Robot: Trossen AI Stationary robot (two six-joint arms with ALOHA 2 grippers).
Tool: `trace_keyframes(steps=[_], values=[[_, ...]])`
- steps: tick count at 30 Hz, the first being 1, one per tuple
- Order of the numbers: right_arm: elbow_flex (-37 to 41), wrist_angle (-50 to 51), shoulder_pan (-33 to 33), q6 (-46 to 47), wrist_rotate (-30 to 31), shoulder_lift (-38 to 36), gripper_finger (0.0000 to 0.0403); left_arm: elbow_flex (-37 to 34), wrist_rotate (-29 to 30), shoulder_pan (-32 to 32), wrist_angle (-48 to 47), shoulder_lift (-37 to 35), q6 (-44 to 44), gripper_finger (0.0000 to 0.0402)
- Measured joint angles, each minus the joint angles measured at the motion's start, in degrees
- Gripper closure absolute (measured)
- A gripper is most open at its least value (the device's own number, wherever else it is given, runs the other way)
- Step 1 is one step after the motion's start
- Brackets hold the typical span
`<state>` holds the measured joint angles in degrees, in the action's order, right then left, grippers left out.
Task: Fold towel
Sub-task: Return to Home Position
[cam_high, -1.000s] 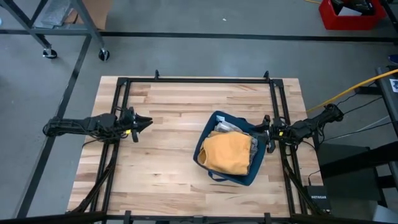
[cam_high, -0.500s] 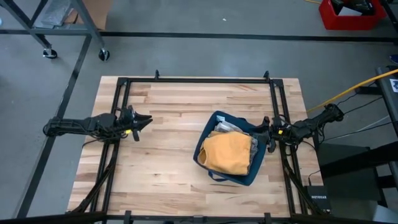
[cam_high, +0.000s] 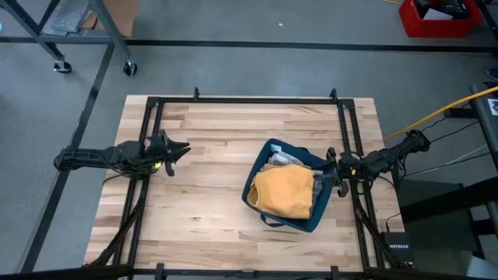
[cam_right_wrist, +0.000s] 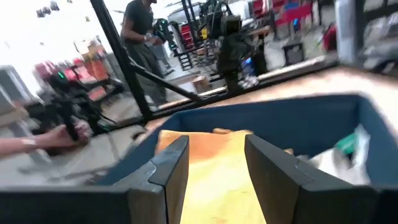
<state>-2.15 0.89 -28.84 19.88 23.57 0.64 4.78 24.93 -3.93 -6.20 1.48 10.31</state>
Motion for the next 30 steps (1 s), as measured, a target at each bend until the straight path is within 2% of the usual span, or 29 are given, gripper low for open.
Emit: trace_keyframes(steps=[5, 30], values=[[0.0, -0.3, 0.0, -8.0, 1.4, 0.0, 0.0242, 0.1, -0.1, 0.0, -4.4, 0.0, 0.0, 0.0320], [0.1, -1.0, 0.0, -8.2, 1.7, 0.0, 0.0242, 0.3, -0.1, 0.0, -6.1, 0.0, 0.2, 0.0320]])
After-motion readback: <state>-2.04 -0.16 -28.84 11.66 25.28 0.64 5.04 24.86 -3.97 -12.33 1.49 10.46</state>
